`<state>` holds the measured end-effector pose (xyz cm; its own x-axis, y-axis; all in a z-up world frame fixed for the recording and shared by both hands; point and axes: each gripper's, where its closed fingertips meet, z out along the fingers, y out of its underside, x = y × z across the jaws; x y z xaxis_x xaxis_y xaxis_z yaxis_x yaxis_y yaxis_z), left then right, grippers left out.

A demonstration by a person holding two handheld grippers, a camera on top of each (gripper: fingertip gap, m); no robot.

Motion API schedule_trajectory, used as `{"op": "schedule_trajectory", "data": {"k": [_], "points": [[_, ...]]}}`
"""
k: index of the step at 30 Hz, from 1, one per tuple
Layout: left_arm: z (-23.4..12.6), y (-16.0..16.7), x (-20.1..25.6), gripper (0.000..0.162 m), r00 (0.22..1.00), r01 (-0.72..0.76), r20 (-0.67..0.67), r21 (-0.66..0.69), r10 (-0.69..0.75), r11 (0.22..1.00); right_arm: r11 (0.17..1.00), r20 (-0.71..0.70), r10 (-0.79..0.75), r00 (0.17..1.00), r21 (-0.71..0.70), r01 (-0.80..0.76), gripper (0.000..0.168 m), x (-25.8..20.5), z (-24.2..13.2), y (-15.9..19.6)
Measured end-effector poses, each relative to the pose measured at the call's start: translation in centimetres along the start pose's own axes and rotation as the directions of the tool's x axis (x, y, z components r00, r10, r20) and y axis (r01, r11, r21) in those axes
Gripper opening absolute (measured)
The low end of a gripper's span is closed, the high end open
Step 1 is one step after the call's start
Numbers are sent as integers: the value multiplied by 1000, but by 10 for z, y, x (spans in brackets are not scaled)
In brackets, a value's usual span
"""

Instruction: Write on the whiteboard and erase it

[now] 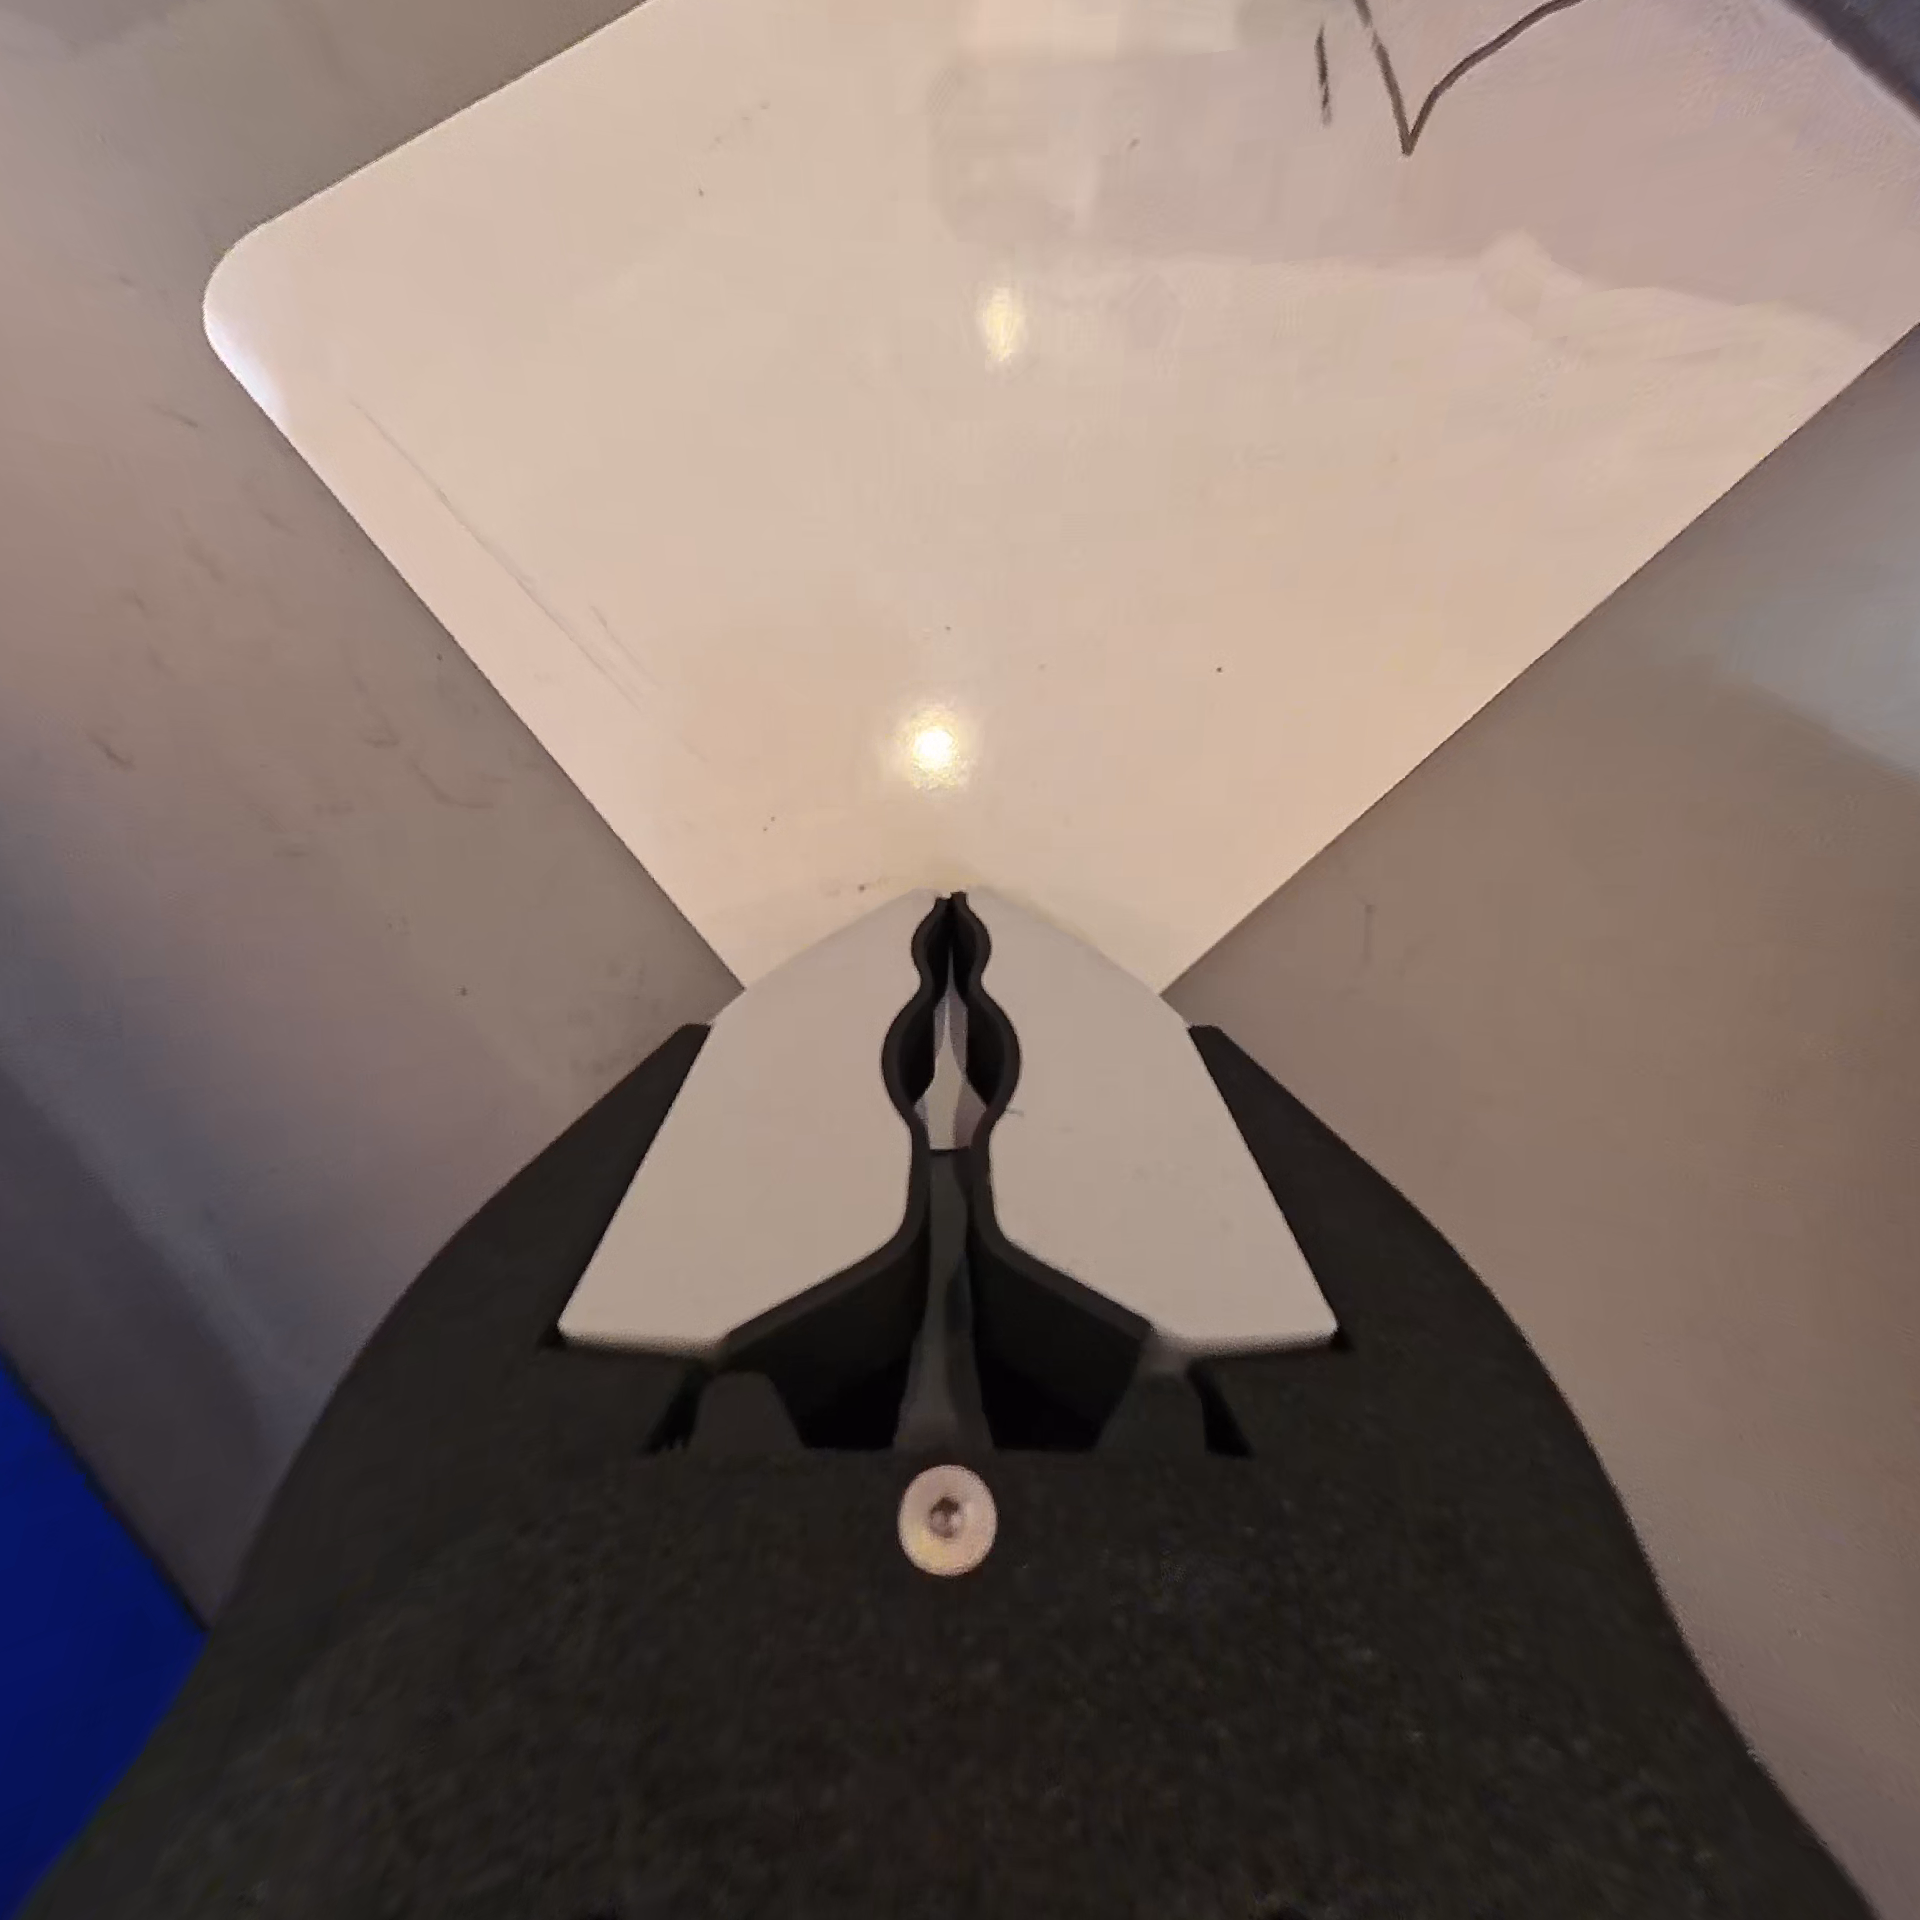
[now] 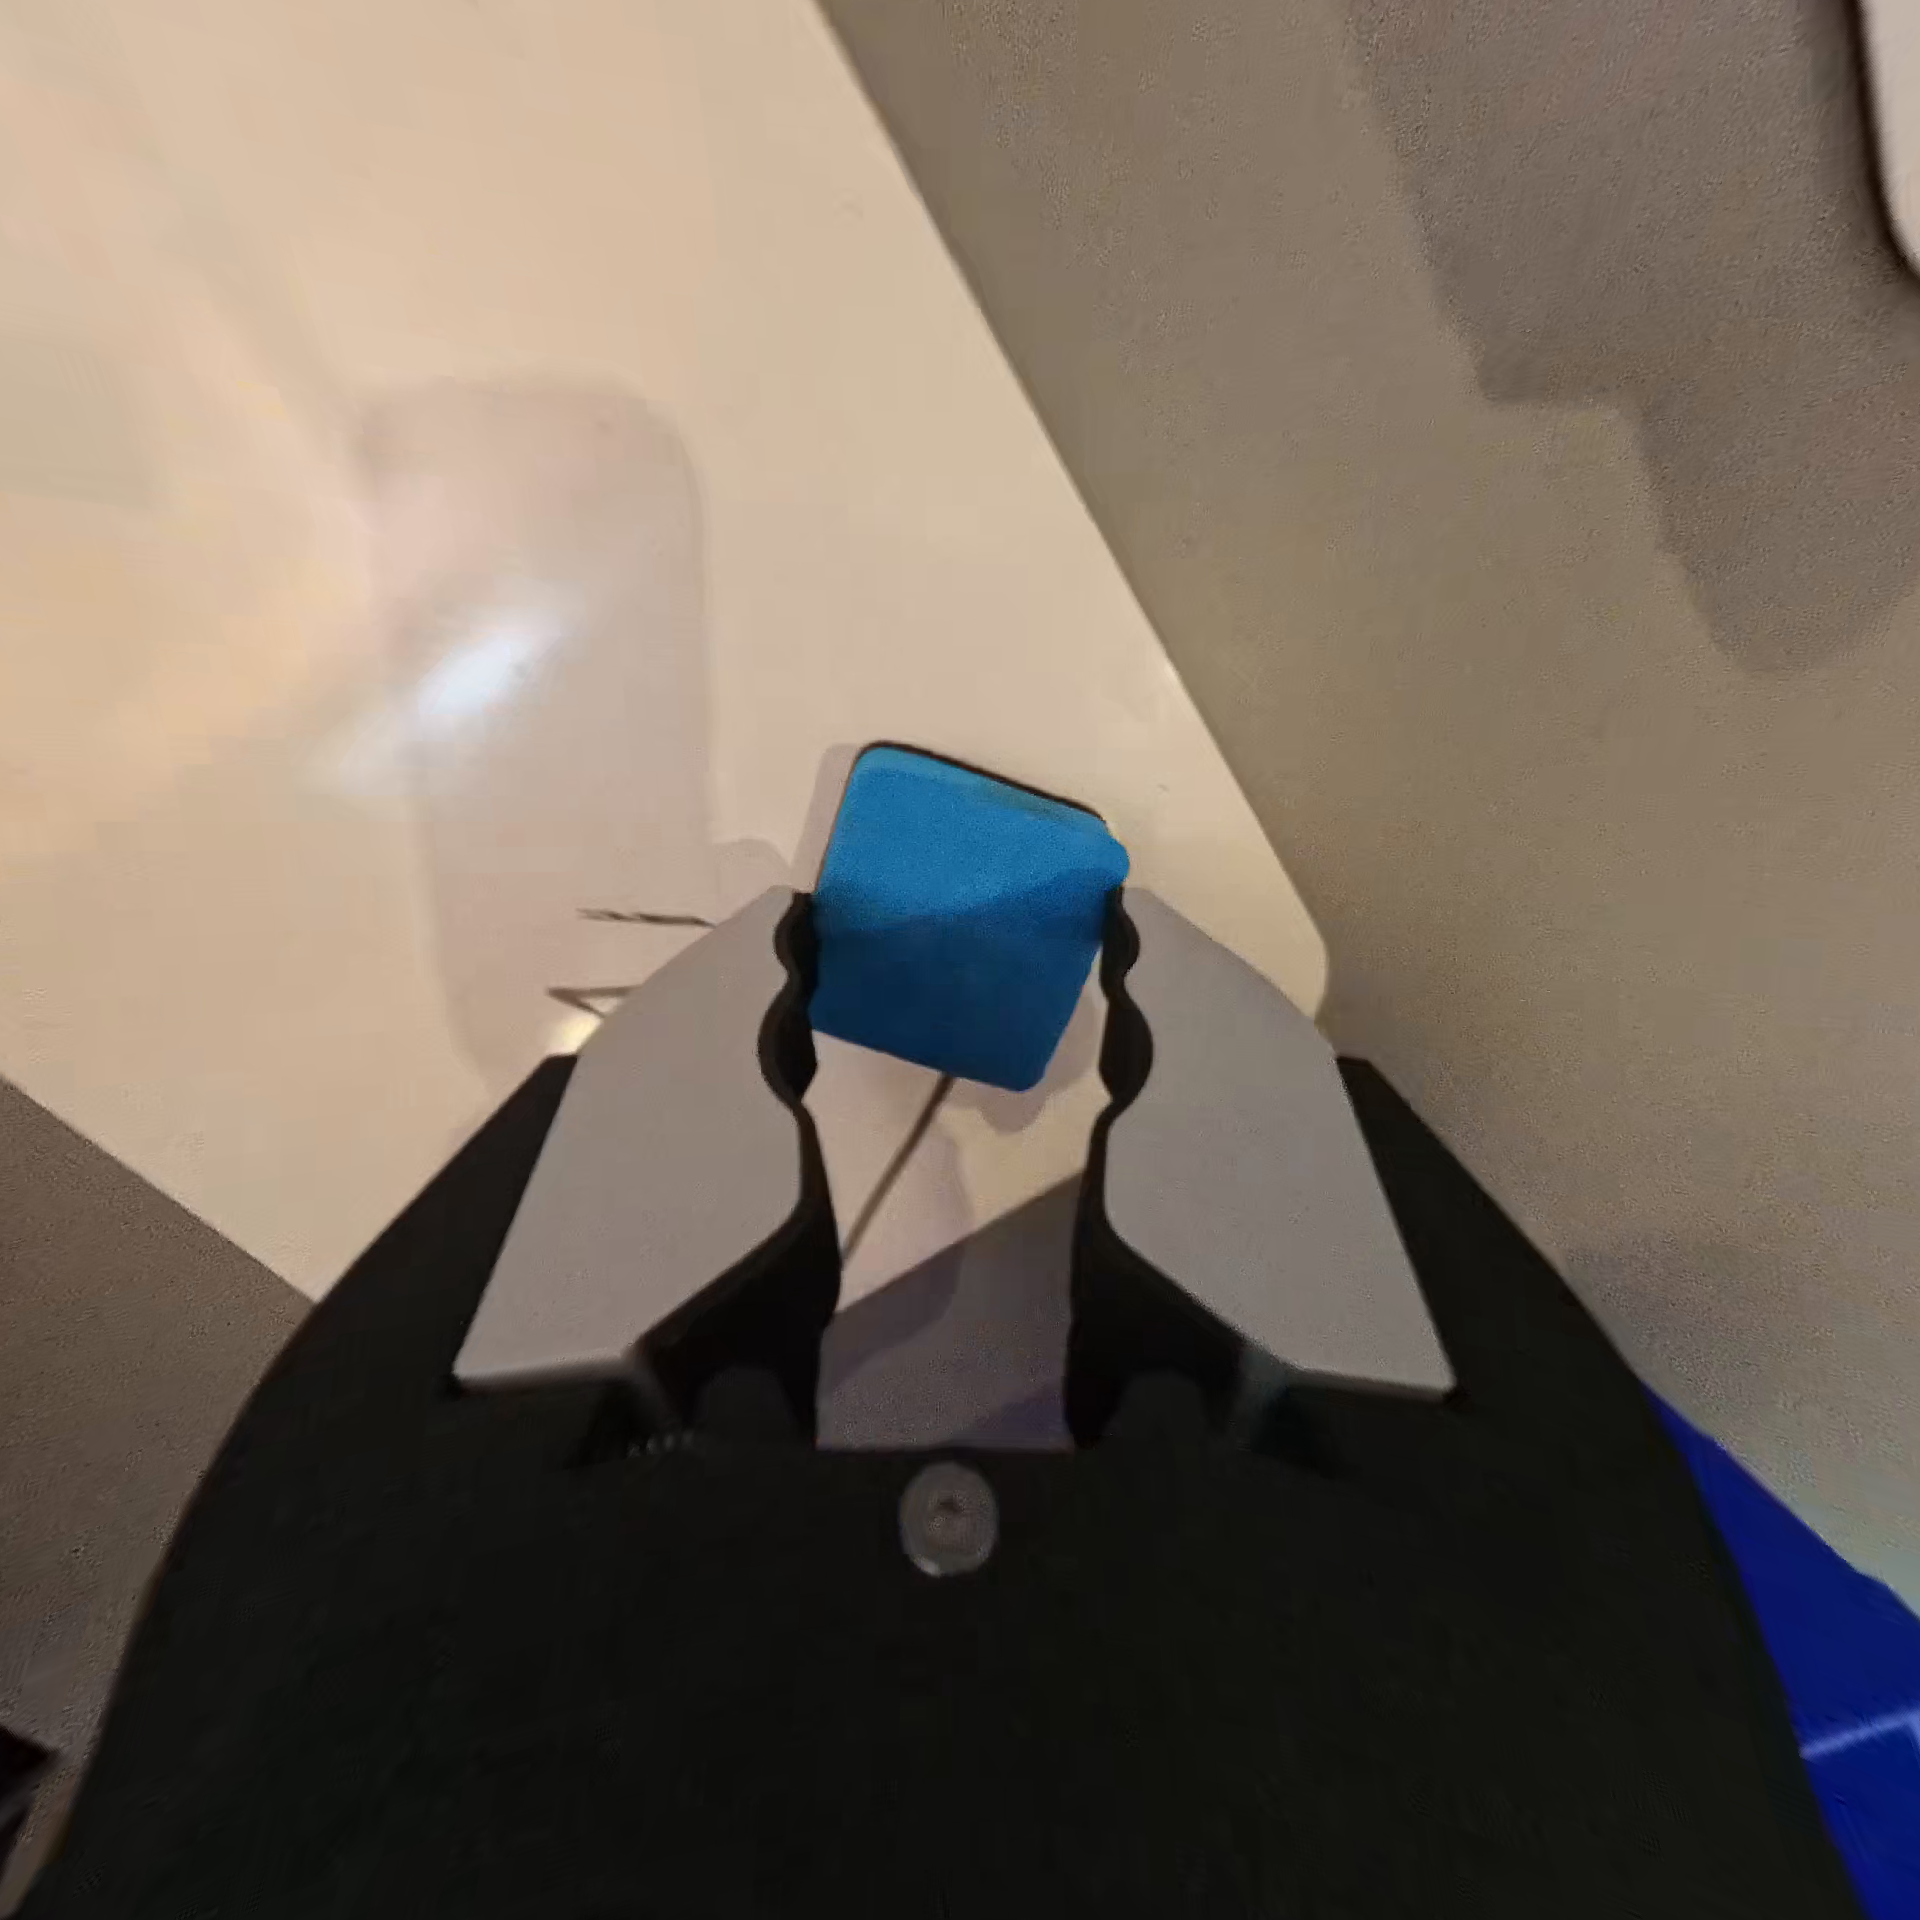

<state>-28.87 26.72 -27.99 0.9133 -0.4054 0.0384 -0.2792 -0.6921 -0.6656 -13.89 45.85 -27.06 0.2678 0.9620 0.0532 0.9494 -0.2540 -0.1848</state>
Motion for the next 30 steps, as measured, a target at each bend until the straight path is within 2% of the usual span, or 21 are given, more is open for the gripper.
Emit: {"op": "schedule_trajectory", "data": {"k": [2,5,7,9,11,12,14,16,17,18,21,22,23,25,27,28,30], "points": [[-1,1,3,0,1000,7,-11,6,-7,1000,1000,-4,25,1000,0,-25,53,4,0,3],[-1,1,3,0,1000,11,-18,1,-11,1000,983,48,-176,983,55,173,53,-68,5,-42],[0,0,1,0,1000,12,-18,-1,-12,1000,971,32,-240,970,30,239,53,-82,5,-49],[0,0,1,0,1000,6,-15,-1,-6,1000,989,13,-147,989,4,147,53,-45,3,-26],[-1,1,1,0,1000,7,-8,6,-7,1000,999,-6,2,1000,-34,-3,53,2,-2,15],[-1,1,1,0,1000,5,-6,8,-5,1000,999,-1,38,999,-30,-38,52,9,-4,28],[-1,2,1,0,1000,6,-7,6,-6,1000,1000,2,-19,1000,-16,19,52,-14,-5,26],[-1,1,1,0,1000,8,-11,3,-8,1000,987,43,-159,986,28,158,53,-68,-5,8],[0,0,0,0,1000,8,-11,3,-8,1000,977,27,-211,977,30,210,53,-80,-5,8],[1,-1,0,0,1000,8,-12,3,-8,1000,980,33,-199,979,34,198,53,-78,-6,12],[1,-1,1,0,1000,2,-6,3,-2,1000,999,6,34,999,-11,-34,52,-15,-9,50],[0,0,2,0,1000,-4,-1,-1,4,1000,998,9,68,998,-19,-68,52,-8,-10,53],[0,1,2,0,1000,-7,1,-4,7,1000,998,-10,51,999,-28,-52,53,-11,-9,49],[0,1,3,0,1000,-6,0,-6,6,1000,998,35,-63,997,5,63,52,-54,-6,19],[0,0,2,0,1000,-5,-4,-10,5,1000,984,24,-179,984,-6,179,53,-79,-5,6],[1,-1,2,0,1000,-4,-6,-11,4,1000,987,32,-158,987,-17,158,53,-74,-6,11],[1,-1,2,0,1000,-8,-4,-7,8,1000,997,-10,-37,999,-74,36,53,-30,-9,46]]}}
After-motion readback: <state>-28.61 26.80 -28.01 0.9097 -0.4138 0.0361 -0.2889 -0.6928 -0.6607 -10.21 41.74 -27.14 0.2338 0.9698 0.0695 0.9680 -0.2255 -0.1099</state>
